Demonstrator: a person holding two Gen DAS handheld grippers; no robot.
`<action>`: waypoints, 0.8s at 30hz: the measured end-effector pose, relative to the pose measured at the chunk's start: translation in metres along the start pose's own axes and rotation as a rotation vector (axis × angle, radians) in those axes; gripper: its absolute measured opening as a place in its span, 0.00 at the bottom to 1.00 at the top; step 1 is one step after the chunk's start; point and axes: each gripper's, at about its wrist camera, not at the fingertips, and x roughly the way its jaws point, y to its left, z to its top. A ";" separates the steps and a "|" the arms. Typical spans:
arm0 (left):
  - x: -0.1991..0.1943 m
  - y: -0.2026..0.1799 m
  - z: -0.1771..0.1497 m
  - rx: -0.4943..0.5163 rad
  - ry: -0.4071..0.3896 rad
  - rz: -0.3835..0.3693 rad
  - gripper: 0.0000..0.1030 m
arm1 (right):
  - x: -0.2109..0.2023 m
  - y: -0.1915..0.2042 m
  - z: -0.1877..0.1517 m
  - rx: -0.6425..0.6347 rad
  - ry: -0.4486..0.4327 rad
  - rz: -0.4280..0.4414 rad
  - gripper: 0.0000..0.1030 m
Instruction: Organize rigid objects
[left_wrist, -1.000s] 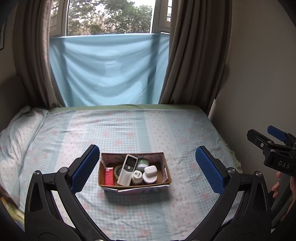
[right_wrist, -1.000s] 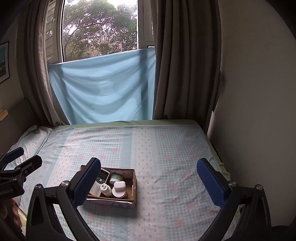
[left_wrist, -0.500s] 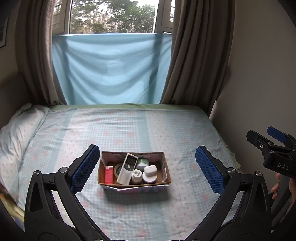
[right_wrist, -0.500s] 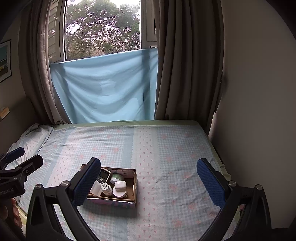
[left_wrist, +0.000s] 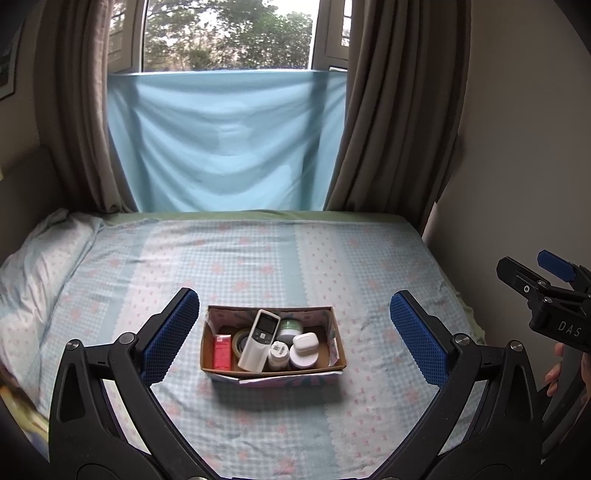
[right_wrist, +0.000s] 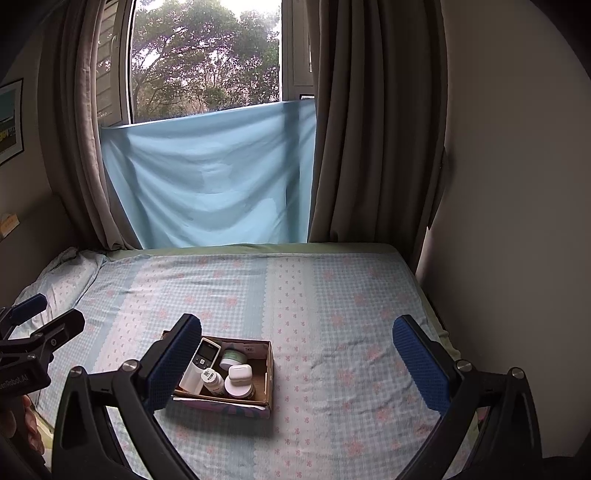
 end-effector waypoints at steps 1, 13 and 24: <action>0.000 0.000 0.000 0.001 0.000 0.002 1.00 | 0.000 0.000 0.000 0.000 0.000 0.000 1.00; -0.002 -0.003 0.002 0.017 -0.025 0.052 1.00 | 0.000 0.001 0.001 -0.004 -0.003 0.002 1.00; -0.005 0.006 0.001 -0.036 -0.053 0.047 1.00 | 0.001 0.000 0.002 -0.006 -0.004 0.002 1.00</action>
